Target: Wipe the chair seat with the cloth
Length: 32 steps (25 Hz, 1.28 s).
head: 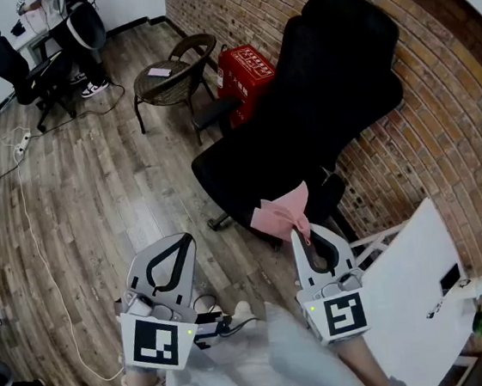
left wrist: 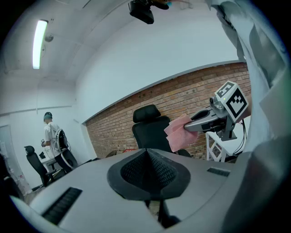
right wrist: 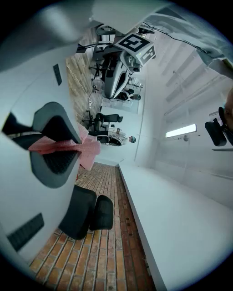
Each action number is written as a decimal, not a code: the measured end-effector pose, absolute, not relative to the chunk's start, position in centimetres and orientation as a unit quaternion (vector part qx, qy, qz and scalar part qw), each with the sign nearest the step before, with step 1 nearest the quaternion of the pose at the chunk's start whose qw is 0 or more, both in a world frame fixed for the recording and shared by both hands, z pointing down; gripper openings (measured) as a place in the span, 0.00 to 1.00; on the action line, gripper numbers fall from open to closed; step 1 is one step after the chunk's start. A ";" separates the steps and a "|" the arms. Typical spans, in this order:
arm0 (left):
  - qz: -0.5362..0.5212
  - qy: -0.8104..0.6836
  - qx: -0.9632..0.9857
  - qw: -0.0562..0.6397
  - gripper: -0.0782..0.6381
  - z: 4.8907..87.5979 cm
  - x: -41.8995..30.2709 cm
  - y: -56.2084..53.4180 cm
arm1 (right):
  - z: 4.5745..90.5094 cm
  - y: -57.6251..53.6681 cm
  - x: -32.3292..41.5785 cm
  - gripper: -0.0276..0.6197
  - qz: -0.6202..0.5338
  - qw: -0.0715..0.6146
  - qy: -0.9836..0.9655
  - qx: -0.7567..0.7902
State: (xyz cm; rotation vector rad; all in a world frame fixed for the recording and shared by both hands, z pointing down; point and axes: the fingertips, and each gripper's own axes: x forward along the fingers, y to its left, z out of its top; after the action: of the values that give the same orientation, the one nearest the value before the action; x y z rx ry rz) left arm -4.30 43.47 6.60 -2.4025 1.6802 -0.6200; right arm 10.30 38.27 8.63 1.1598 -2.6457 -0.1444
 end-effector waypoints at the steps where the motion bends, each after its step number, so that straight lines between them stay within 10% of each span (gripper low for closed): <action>1: -0.205 0.560 -0.800 0.073 0.13 6.6 -4.3 43.4 | 8.6 38.2 10.3 0.13 -0.050 0.125 -0.908 0.398; 32: -0.185 0.543 -0.813 0.099 0.13 6.0 -8.3 46.2 | 7.9 41.5 8.2 0.13 -0.061 0.141 -0.878 0.454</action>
State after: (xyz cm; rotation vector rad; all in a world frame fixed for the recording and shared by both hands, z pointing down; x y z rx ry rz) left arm -8.34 46.17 6.03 -2.4053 1.6063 -0.5481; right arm 8.18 41.49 7.91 1.3109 -2.5345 -0.1768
